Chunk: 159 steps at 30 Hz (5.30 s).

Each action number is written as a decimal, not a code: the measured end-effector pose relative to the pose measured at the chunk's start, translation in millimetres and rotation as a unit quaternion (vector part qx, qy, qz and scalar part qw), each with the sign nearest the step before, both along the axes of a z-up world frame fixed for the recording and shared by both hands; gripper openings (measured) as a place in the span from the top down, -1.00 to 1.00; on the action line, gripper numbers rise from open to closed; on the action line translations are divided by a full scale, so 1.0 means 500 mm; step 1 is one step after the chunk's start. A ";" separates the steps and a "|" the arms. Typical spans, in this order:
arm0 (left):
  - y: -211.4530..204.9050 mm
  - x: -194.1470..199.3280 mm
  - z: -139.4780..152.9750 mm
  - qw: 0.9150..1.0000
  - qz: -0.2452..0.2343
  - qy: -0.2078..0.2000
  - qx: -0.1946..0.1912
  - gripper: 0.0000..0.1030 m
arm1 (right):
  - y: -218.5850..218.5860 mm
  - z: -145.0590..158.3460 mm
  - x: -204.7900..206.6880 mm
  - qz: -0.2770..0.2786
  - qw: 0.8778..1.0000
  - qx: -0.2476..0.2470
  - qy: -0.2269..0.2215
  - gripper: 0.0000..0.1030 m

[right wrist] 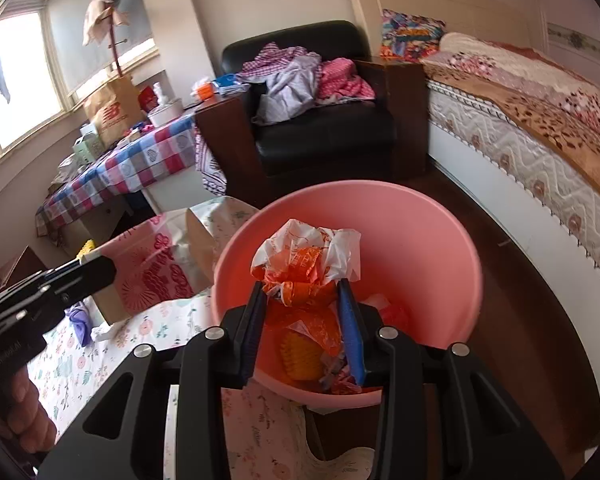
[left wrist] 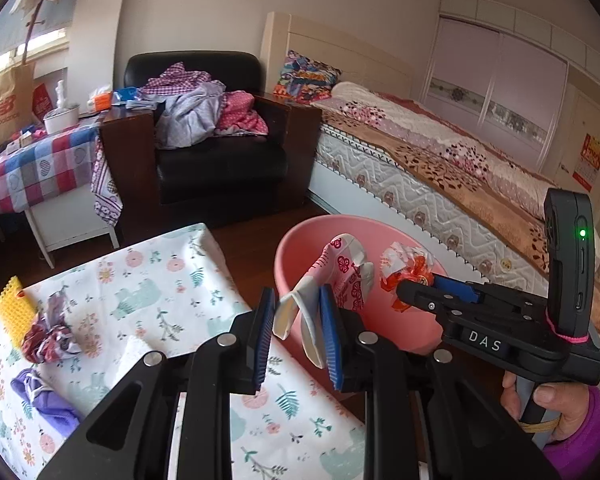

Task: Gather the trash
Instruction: 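Carry both bags over the pink bucket and open both tools, then move both open tools back over the table, then grasp the red crumpled wrapper with the left tool and lift it, then grasp the purple cloth bundle with the right tool while the left holds the wrapper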

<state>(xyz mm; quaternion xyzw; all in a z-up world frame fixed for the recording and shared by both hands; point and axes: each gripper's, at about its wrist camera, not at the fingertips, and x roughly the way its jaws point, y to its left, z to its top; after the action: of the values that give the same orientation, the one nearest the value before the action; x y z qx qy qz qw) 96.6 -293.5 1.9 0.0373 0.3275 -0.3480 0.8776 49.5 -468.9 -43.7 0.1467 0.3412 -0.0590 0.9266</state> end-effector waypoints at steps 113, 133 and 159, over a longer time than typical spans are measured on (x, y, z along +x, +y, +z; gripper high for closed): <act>0.602 -0.013 -0.080 0.954 0.290 0.060 -0.045 0.58 | 0.545 -0.075 0.182 0.307 0.946 0.070 0.073 0.16; 0.681 -0.065 -0.112 0.939 0.323 0.090 -0.075 0.58 | 0.625 -0.086 0.146 0.340 0.935 -0.025 0.096 0.28; 0.695 -0.078 -0.122 0.935 0.329 0.098 -0.085 0.57 | 0.636 -0.101 0.081 0.351 0.929 -0.048 0.104 -0.15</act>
<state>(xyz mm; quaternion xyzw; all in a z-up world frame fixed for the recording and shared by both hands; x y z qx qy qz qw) 57.4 54.0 -59.1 -0.1818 0.3751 -0.0686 0.9064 90.2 -150.9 -94.2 -0.0342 0.4622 0.2390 0.8533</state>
